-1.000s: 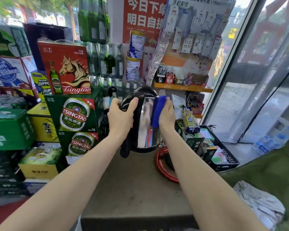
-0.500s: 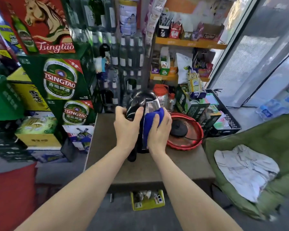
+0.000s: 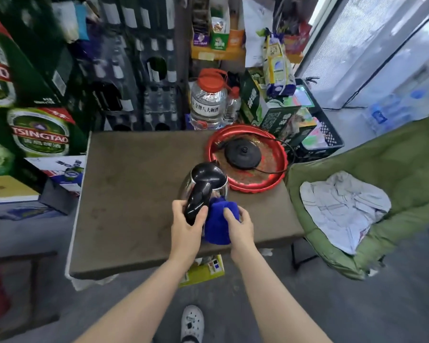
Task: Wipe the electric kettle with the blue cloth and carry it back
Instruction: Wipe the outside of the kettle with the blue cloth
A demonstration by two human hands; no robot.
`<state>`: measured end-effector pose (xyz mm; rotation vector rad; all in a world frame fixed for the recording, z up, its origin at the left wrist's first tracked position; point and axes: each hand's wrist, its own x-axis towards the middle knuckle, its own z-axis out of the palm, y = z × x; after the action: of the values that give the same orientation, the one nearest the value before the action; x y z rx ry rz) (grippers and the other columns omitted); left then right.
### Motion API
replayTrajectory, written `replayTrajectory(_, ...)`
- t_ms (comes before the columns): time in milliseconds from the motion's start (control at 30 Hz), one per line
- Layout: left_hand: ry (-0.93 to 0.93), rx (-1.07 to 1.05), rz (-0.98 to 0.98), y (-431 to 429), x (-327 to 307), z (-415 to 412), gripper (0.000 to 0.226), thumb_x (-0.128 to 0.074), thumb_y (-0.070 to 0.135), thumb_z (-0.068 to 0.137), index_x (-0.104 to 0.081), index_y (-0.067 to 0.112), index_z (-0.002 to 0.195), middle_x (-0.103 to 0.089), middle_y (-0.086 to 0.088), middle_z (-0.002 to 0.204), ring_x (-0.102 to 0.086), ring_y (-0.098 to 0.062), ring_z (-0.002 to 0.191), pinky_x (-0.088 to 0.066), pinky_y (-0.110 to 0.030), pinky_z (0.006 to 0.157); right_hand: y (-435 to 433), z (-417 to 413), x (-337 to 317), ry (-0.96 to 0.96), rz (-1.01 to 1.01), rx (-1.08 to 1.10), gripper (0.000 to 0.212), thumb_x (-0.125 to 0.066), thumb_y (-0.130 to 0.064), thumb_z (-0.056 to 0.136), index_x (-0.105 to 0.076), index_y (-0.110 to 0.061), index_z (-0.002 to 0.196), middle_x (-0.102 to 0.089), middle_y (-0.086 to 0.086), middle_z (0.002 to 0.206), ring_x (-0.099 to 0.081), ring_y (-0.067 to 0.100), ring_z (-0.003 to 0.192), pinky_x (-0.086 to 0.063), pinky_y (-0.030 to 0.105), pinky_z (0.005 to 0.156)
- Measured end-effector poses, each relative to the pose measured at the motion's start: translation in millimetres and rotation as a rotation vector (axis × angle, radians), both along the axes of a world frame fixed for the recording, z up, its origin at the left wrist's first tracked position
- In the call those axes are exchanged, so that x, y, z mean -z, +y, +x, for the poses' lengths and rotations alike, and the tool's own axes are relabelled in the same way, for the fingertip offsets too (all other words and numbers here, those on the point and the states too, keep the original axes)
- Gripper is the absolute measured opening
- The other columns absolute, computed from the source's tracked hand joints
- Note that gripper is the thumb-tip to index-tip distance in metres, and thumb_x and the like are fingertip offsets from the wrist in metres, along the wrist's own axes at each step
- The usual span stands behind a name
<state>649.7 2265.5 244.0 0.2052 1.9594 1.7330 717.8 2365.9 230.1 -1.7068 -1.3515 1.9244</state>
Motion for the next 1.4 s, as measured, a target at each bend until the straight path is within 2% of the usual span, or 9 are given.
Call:
replayTrajectory(267, 0.026, 0.078, -0.064, -5, 16, 3, 0.030, -0.061, 0.027, 0.092, -0.039, 0.021, 0.111, -0.056, 0.011, 0.104, -0.056, 0.006, 0.088, -0.043, -0.007, 0.071, 30, 10, -17, 0.040, 0.197, -0.019, 0.032, -0.056, -0.015, 0.095, -0.058, -0.034, 0.120, -0.066, -0.007, 0.111, -0.062, 0.014, 0.098, -0.052, 0.033, 0.080)
replayTrajectory(533, -0.075, 0.293, -0.208, -31, 22, 7, 0.030, -0.062, 0.030, 0.090, -0.035, 0.026, 0.103, -0.057, 0.004, 0.091, -0.055, -0.017, 0.078, -0.043, -0.030, 0.065, 10, -1, -55, 0.145, 0.467, -0.199, 0.034, -0.071, -0.027, 0.089, -0.062, -0.041, 0.118, -0.072, -0.003, 0.109, -0.068, 0.019, 0.104, -0.060, 0.038, 0.083)
replayTrajectory(600, -0.100, 0.308, -0.221, -40, 16, 4, 0.029, -0.062, 0.023, 0.090, -0.042, 0.023, 0.112, -0.061, 0.004, 0.102, -0.059, -0.017, 0.095, -0.046, -0.031, 0.077, 0, -5, -64, 0.178, 0.479, -0.244, 0.035, -0.073, -0.030, 0.088, -0.062, -0.041, 0.120, -0.072, -0.004, 0.110, -0.068, 0.019, 0.105, -0.060, 0.039, 0.083)
replayTrajectory(733, -0.173, 0.182, -0.003, -52, -22, -11, 0.028, -0.050, 0.026, 0.097, -0.057, 0.021, 0.124, -0.061, 0.010, 0.124, -0.056, 0.002, 0.112, -0.041, -0.012, 0.091, -25, -12, -76, 0.221, 0.535, -0.345, 0.037, -0.074, -0.028, 0.089, -0.062, -0.035, 0.123, -0.071, -0.008, 0.113, -0.067, 0.012, 0.104, -0.060, 0.033, 0.083)
replayTrajectory(800, -0.265, 0.125, 0.135, -58, -40, -18, 0.036, -0.060, 0.042, 0.090, -0.063, 0.019, 0.117, -0.069, 0.006, 0.118, -0.064, -0.007, 0.107, -0.048, -0.022, 0.091, -39, -18, -79, 0.234, 0.535, -0.408, 0.038, -0.074, -0.029, 0.090, -0.061, -0.032, 0.126, -0.069, -0.007, 0.116, -0.067, 0.010, 0.104, -0.060, 0.027, 0.080)
replayTrajectory(900, -0.251, -0.035, 0.139, -70, -55, -27, 0.030, -0.074, 0.031, 0.082, -0.065, 0.014, 0.104, -0.073, -0.002, 0.100, -0.070, -0.016, 0.093, -0.056, -0.030, 0.077, -59, -28, -79, 0.245, 0.456, -0.465, 0.037, -0.070, -0.036, 0.093, -0.060, -0.029, 0.128, -0.068, -0.003, 0.119, -0.067, 0.012, 0.106, -0.058, 0.024, 0.078)
replayTrajectory(1067, -0.191, -0.181, 0.027, -104, -42, -39, 0.014, -0.070, 0.025, 0.086, -0.059, 0.017, 0.087, -0.068, -0.001, 0.088, -0.064, -0.017, 0.082, -0.054, -0.033, 0.075, -77, -15, -49, -0.180, 0.630, -0.246, 0.044, -0.067, -0.047, 0.090, -0.053, -0.017, 0.119, -0.058, 0.002, 0.117, -0.057, 0.021, 0.111, -0.046, 0.033, 0.087)
replayTrajectory(1167, -0.182, -0.197, -0.085, -128, -24, -41, 0.015, -0.067, 0.028, 0.088, -0.057, 0.016, 0.088, -0.065, -0.002, 0.087, -0.061, -0.021, 0.080, -0.051, -0.037, 0.074, -91, -4, -19, -0.422, 0.529, -0.314, 0.066, -0.074, -0.054, 0.082, -0.049, -0.009, 0.123, -0.054, 0.009, 0.125, -0.052, 0.031, 0.122, -0.044, 0.042, 0.095)
replayTrajectory(1400, -0.014, -0.181, -0.356, -153, -19, -40, 0.019, -0.062, 0.031, 0.090, -0.050, 0.018, 0.085, -0.061, 0.001, 0.081, -0.057, -0.016, 0.075, -0.038, -0.029, 0.059, -100, -26, -10, -0.309, 0.497, -0.204, 0.036, -0.070, -0.022, 0.086, -0.054, -0.005, 0.113, -0.051, 0.010, 0.121, -0.055, 0.028, 0.099, -0.042, 0.034, 0.087)
